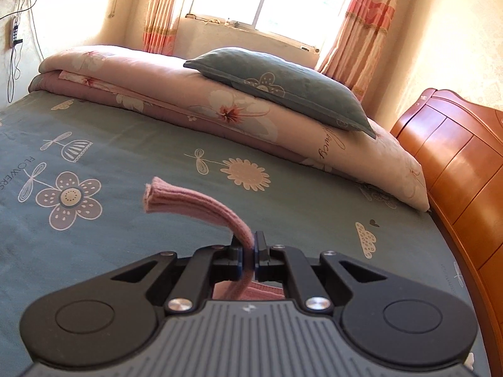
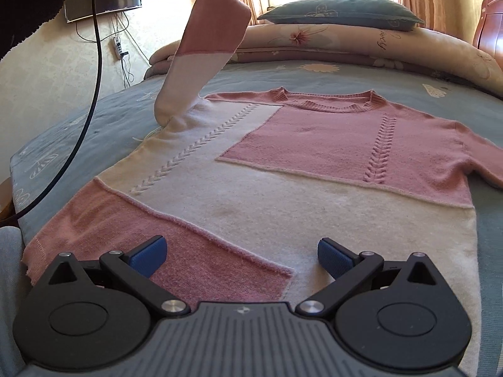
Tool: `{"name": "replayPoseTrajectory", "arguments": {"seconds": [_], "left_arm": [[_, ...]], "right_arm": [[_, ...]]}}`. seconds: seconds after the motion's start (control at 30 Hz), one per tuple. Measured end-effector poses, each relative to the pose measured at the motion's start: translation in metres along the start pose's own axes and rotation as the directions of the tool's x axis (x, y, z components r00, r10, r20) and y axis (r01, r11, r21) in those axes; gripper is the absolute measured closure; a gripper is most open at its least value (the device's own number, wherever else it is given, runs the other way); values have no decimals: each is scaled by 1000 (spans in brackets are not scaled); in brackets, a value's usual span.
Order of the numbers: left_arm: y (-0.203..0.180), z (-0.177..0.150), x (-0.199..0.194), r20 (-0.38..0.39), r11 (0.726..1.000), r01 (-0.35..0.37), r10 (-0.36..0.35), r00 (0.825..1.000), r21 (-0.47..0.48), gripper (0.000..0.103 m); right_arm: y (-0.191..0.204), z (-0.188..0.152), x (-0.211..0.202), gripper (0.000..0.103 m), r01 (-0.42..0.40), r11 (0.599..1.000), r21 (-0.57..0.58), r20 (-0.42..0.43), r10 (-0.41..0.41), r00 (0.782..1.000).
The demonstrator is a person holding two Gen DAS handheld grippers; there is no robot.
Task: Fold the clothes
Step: 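Carry the sleeve across the sweater body toward the collar, open left gripper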
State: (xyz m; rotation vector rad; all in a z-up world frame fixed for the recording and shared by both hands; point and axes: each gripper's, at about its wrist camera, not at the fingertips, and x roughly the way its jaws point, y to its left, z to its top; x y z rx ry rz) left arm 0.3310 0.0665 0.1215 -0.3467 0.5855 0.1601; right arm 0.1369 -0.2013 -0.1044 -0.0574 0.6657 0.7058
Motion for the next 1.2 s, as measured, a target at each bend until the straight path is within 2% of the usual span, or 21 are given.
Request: {"name": "replayPoseTrajectory", "arguments": {"seconds": [0.67,1.0,1.2], "left_arm": [[-68,-45,46,-101,993,58,-48,994,104,98],[-93,-81,79,-178,986,80,-53,983,146,98],[-100,-96,88,-198,982,82,-47,979,172,98]], "right_arm": [[-28,3,-9,0,99,988,119,32,-103,994],[-35,3,-10,0,126,982,138,31,-132,991],[-37,4,-12,0,131,982,136,35,-137,990]]}}
